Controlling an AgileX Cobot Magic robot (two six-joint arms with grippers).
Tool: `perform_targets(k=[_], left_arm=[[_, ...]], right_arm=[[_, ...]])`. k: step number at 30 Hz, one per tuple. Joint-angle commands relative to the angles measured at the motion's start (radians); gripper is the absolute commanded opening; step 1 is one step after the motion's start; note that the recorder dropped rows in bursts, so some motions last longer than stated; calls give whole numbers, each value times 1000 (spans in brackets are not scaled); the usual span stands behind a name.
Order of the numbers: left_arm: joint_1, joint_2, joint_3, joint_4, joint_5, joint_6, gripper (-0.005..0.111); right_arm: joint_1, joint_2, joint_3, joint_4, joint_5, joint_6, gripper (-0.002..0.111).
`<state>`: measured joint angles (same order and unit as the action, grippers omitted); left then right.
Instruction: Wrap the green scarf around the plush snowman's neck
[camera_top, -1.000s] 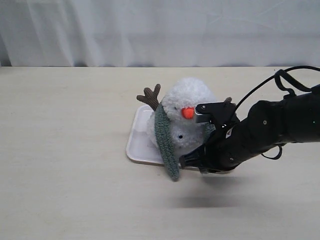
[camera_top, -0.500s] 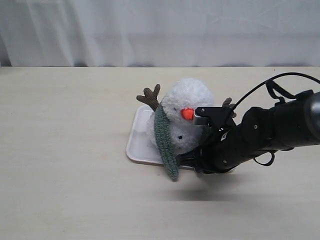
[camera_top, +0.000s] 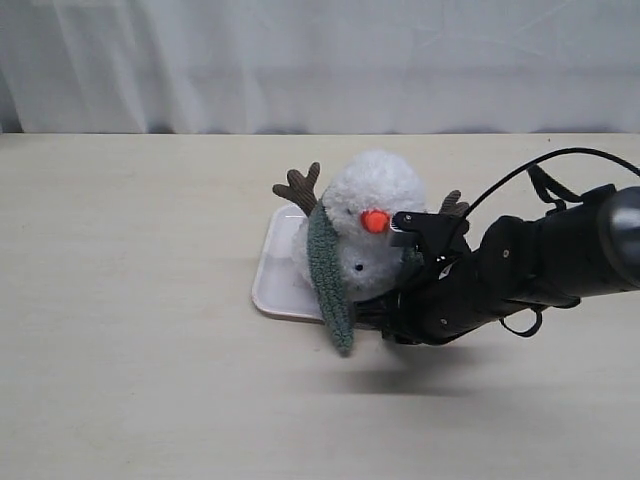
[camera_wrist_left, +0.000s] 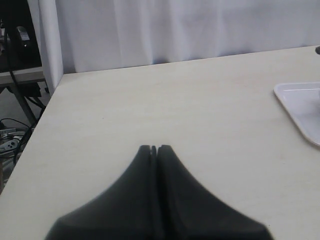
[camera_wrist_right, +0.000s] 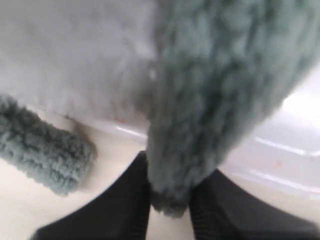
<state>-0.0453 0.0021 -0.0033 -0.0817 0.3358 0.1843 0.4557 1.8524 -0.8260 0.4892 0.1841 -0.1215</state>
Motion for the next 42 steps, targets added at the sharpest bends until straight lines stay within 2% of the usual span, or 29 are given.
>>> perform_targets(k=[1,3,6,17,29,31,37,42], left_arm=[[3,-2,3,-1,-13,-3,0],[3,-2,3,-1,-13,-3,0],[3,-2,3,-1,-13,-3,0],[3,-2,3,-1,-13,-3,0],[3,-2,3,1,-13,-3,0],[3,-2,3,1,-13,-3,0],[3,-2,3,1,-13,-3,0],[3,-2,3,1,-13,-3,0]], right_arm=[[1,6,2,0,37,-22,42],[1,6,2,0,62,-35,50],[1,-2,2,0,106,-77,56],[1,-181,4,-45,307,-136,56],[1,-532,83,-65,281,-182,55],[1,-591,94,-65,275,-192,52],[1,-775,113,-67,258,-218,26],[1,-912,113,-67,261,-231,10]])
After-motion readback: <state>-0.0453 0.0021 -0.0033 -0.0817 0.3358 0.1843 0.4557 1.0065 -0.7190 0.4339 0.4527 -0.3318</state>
